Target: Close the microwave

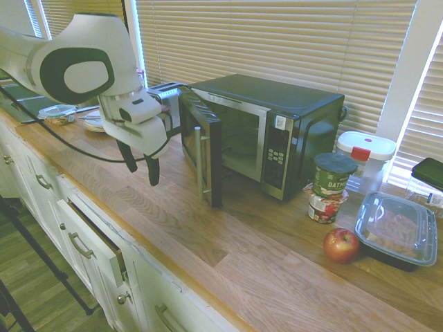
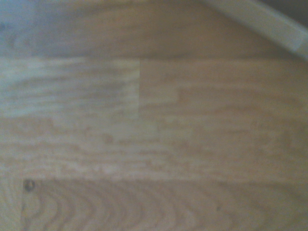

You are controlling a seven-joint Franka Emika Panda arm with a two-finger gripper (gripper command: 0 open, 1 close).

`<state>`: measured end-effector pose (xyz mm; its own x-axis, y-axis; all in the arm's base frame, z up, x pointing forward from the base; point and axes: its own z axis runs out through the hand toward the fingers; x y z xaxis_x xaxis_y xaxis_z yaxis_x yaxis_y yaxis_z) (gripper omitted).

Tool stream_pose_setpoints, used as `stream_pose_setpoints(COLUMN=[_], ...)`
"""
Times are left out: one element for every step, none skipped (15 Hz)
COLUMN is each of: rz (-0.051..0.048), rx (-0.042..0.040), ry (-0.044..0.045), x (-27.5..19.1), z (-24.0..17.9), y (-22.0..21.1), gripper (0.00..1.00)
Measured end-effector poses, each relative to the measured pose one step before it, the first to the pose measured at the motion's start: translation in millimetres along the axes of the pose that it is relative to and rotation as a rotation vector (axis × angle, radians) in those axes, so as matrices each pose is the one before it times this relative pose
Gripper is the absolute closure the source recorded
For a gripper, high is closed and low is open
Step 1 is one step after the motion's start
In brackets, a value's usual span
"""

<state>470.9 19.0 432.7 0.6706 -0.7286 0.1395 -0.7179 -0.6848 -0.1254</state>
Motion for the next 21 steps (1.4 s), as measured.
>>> stream_pose_setpoints(rz=[0.00385, 0.00505, 0.00131, 0.00003, -0.00037, 0.00048, 0.00306, 0.00572, 0.00799, 0.01015, 0.01069, 0.01166, 0.00925, 0.00857, 0.00856, 0.00664, 0.00628, 0.00637, 0.00737, 0.00639, 0.00431], rx=[0.00621, -0.00069, 0.00178, 0.00251, 0.00181, 0.00019, -0.00023, 0.00358, 0.00662, 0.00939, 0.01115, 0.01172, 0.0092, 0.00642, 0.00178, 0.00153, 0.00172, 0.0005, 0.00076, 0.00381, 0.0041], ry=[0.007, -0.00078, -0.00003, 0.00029, 0.00026, 0.0023, 0.00615, 0.00808, 0.0119, 0.01297, 0.01162, 0.01347, 0.01143, 0.00729, 0.00281, 0.00281, 0.00271, 0.00248, 0.00474, 0.00747, 0.00733], x=[7.24, 6.16, 5.43, 5.07, 5.45, 5.83, 6.42, 7.47, 7.69, 8.81, 9.44, 9.57, 9.44, 8.83, 9.3, 10.21, 10.43, 9.89, 10.13, 9.4, 7.06], z=[-4.82, -2.3, -0.75, 0.11, 1.09, 1.69, 0.97, 1.22, -0.28, -1.79, -3.66, -5.4, -3.47, -0.64, 2.59, 3.68, 4.49, 5.34, 4.85, 3.71, 2.3], y=[-7.96, -6.85, -6.27, -5.73, -5.82, -5.32, -5.04, -5.28, -4.21, -4.1, -3.58, -4.2, -4.47, -4.71, -5.34, -6.28, -7.07, -6.28, -5.16, -4.75, -4.06], gripper=[0.0, 0.0, 0.0, 0.0, 0.0, 0.0, 0.0, 0.0, 0.0, 0.0, 0.0, 0.0, 0.0, 0.0, 0.0, 0.0, 0.0, 0.0, 0.0, 0.0, 0.0])
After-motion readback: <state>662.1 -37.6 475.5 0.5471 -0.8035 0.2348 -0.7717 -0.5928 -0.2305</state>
